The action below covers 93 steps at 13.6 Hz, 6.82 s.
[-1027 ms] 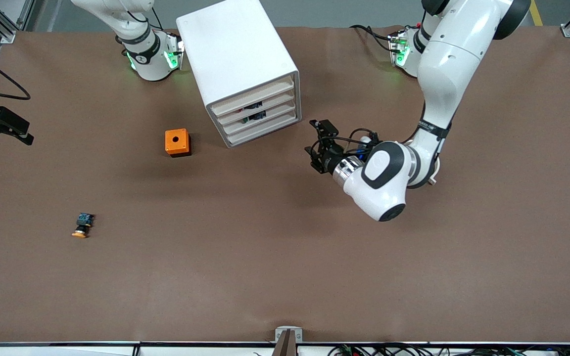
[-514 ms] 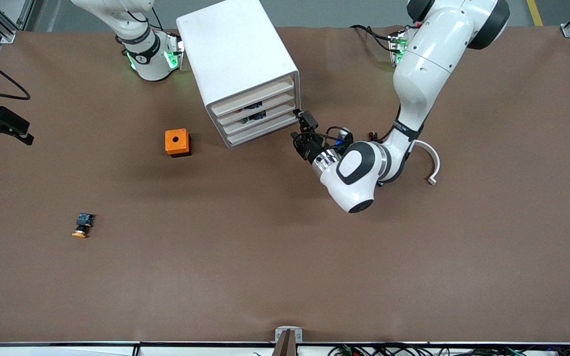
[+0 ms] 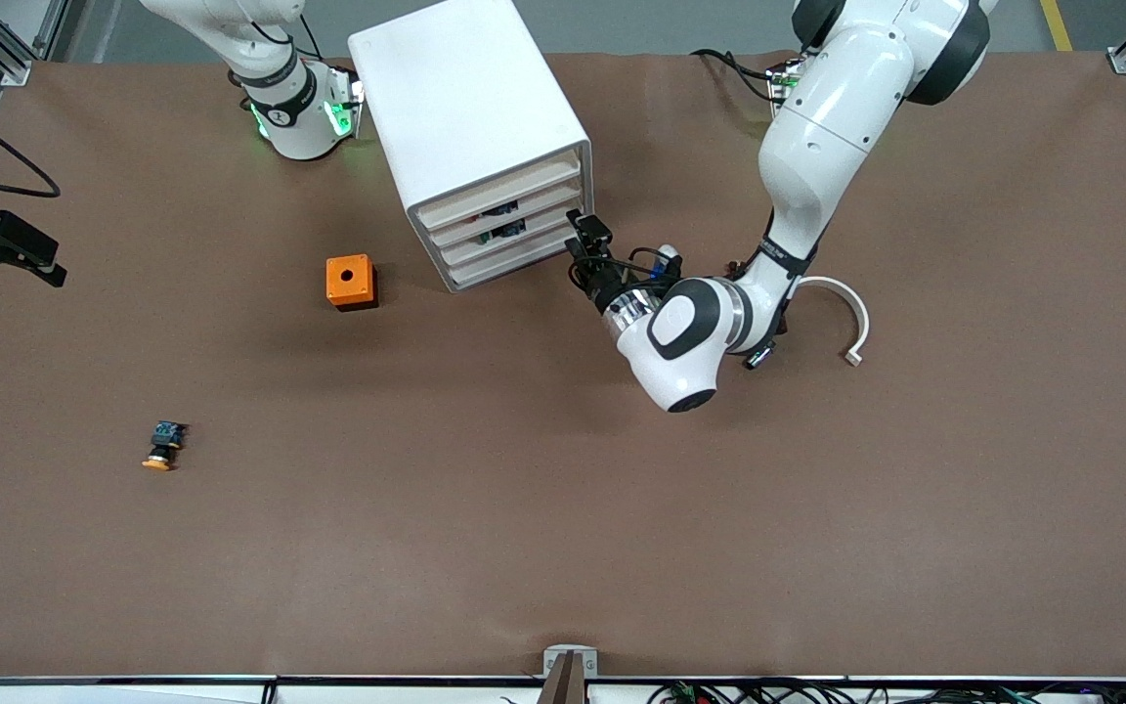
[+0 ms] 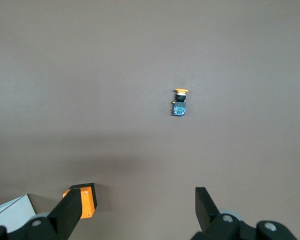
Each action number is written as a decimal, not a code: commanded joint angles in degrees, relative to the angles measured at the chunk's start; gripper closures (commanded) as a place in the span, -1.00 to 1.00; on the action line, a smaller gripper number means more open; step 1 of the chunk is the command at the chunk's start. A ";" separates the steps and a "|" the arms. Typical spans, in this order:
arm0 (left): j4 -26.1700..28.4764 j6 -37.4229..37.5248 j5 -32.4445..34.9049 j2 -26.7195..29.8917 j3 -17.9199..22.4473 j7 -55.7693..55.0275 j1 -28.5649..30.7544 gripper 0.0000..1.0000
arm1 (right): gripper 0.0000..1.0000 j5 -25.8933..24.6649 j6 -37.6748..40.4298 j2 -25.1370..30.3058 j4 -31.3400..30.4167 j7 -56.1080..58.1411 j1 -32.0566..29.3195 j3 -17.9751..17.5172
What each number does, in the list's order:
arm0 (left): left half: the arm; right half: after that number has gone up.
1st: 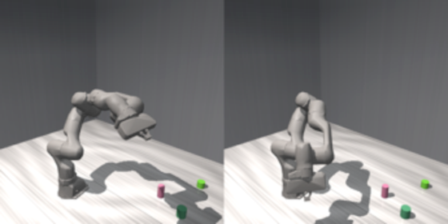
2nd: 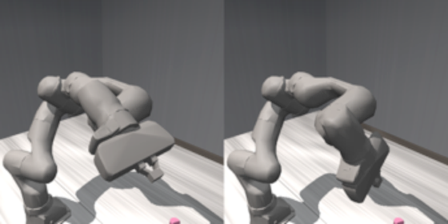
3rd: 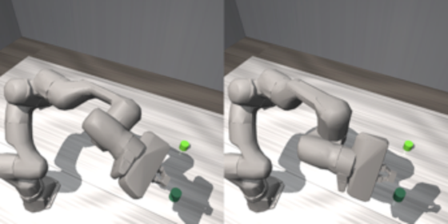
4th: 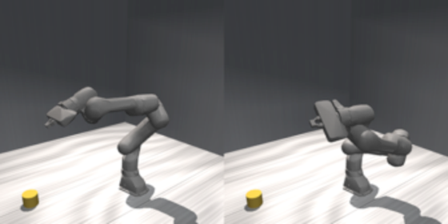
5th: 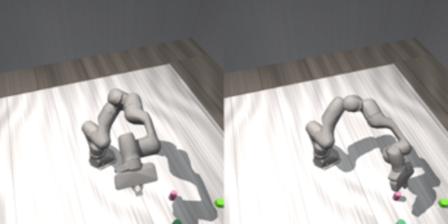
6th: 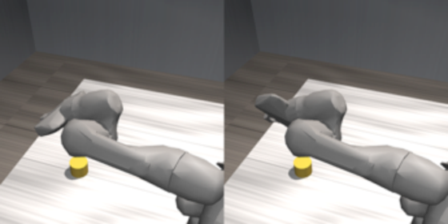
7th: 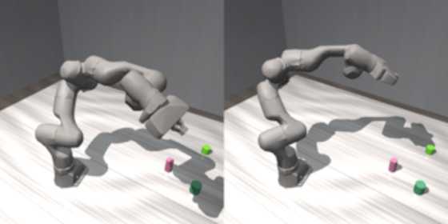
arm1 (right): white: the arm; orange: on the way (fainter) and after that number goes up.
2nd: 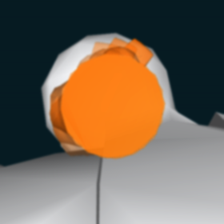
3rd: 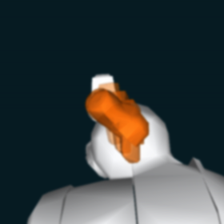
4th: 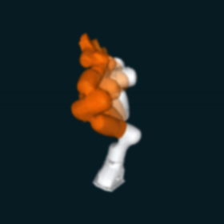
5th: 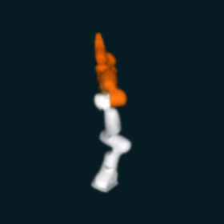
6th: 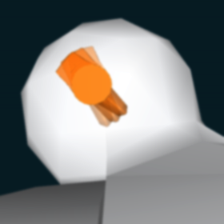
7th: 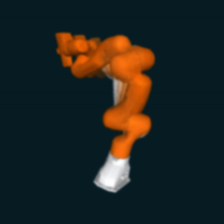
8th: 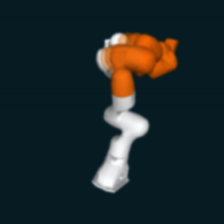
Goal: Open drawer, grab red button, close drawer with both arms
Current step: 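Reach the left gripper to the handle of the white cabinet drawer, then grasp the drawer handle with the left gripper and pull it open, then reach the right gripper into the open drawer toward the red button, then grasp the red push button with the right gripper and lift it out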
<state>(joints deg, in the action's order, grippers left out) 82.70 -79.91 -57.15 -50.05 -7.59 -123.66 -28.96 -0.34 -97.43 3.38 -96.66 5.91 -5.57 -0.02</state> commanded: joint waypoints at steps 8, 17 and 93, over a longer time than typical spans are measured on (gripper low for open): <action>2.38 4.06 -1.47 -1.37 -2.43 -3.95 -2.50 -0.22 | -1.00 -0.63 0.39 -0.12 0.51 0.51 -0.94 -0.60; 2.03 3.71 -2.70 -2.34 -2.34 -3.78 -3.74 0.34 | -1.00 -0.45 0.39 -0.30 0.15 -0.28 -1.03 -0.60; -10.28 -34.52 47.66 12.17 1.88 64.16 -1.19 -1.00 | 1.00 3.59 -15.70 -16.48 -5.83 -96.73 48.12 -0.77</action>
<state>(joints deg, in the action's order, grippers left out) 69.29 -113.45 -10.77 -40.08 -5.90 -57.75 -29.66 2.60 -117.21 -13.89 -106.15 -95.69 45.39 -0.62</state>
